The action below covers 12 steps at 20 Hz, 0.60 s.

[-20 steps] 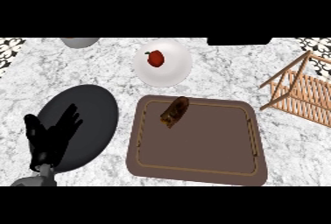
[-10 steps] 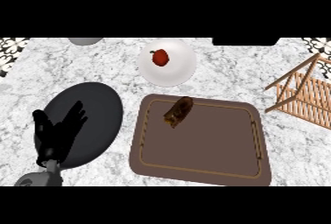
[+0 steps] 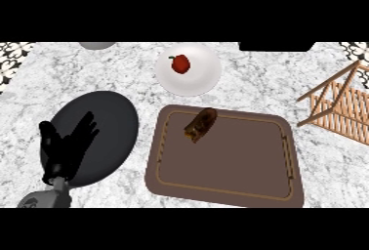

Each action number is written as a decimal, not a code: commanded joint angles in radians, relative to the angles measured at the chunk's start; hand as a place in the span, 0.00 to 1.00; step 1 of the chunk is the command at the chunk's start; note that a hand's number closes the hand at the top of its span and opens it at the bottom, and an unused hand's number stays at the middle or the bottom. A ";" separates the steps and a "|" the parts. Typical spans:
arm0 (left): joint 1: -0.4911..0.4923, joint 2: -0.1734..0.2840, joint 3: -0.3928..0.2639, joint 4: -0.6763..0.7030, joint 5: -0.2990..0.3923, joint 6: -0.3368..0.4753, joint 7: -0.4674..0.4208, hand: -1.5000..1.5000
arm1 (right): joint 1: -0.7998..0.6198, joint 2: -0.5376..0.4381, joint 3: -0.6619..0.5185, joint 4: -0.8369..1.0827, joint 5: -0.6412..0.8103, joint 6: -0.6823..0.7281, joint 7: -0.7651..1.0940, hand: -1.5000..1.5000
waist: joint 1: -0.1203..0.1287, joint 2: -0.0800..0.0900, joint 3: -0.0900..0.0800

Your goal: Pick the tomato from the tray and place it in the tiered shelf

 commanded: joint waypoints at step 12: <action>-0.020 0.005 0.022 0.038 -0.002 -0.023 0.034 0.50 | -0.245 0.041 0.297 0.451 0.270 -0.146 -0.381 1.00 | 0.008 0.007 -0.003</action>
